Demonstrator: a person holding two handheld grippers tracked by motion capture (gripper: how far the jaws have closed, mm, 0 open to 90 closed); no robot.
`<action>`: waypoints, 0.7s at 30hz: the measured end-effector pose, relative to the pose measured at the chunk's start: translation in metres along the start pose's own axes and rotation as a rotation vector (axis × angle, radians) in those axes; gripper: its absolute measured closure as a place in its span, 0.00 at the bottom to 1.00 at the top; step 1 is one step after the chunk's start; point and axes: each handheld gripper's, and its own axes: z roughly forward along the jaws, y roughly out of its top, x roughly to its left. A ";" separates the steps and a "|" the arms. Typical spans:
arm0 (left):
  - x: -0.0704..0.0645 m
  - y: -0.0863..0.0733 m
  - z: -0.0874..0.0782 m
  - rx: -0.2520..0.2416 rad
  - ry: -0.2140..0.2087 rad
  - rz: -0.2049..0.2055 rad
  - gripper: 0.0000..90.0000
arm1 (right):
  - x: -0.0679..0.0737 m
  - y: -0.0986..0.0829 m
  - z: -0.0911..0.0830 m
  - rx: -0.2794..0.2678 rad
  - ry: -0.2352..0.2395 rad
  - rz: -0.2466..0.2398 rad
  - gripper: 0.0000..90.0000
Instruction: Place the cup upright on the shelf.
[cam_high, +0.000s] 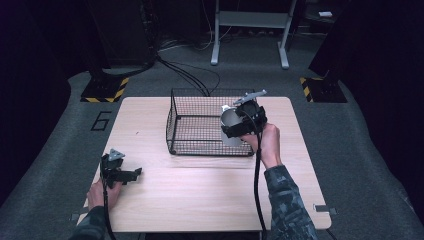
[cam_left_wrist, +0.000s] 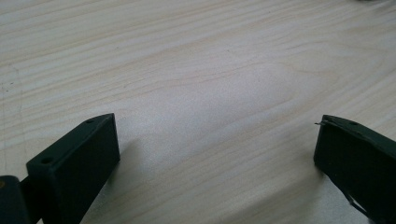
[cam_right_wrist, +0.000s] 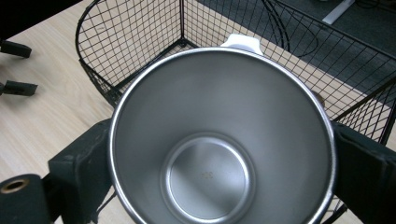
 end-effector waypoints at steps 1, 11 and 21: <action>0.000 0.000 0.000 0.000 0.000 0.000 0.00 | 0.000 0.001 0.001 0.006 -0.001 0.009 0.06; 0.000 0.000 0.000 0.001 0.000 0.001 0.00 | -0.008 0.017 0.016 0.001 -0.008 0.001 0.06; 0.000 0.000 0.000 0.002 -0.002 0.001 0.00 | -0.016 0.023 0.036 0.016 -0.014 0.016 0.06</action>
